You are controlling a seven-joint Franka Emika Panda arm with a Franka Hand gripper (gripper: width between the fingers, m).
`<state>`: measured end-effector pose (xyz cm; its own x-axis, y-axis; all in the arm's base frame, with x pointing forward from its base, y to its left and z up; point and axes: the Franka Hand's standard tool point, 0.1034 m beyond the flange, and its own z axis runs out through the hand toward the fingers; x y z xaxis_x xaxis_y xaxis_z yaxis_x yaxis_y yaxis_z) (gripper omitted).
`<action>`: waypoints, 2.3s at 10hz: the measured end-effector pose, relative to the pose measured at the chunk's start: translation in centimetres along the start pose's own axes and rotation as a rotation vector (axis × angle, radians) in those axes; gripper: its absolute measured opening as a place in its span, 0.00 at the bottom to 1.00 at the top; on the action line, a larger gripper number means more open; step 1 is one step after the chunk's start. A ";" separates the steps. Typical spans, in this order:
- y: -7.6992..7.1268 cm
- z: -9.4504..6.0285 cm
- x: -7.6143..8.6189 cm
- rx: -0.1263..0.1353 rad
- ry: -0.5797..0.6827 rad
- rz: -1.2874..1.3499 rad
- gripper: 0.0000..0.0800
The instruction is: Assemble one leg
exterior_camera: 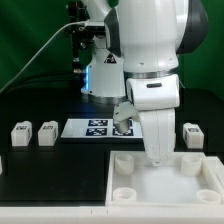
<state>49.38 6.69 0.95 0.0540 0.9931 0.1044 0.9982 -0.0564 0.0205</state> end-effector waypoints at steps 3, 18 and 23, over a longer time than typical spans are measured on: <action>0.0 0.1 -0.1 0.002 0.000 0.002 0.38; -0.4 -5.0 3.3 -0.052 -0.009 0.481 0.81; -0.8 -5.1 5.6 -0.045 0.025 1.022 0.81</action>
Offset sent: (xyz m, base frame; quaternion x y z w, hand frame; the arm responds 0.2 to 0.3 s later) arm 0.0000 0.0000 0.0000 0.0000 0.0000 0.0000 1.0000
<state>48.79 11.76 6.60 0.8776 0.4657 0.1134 0.4734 -0.8793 -0.0521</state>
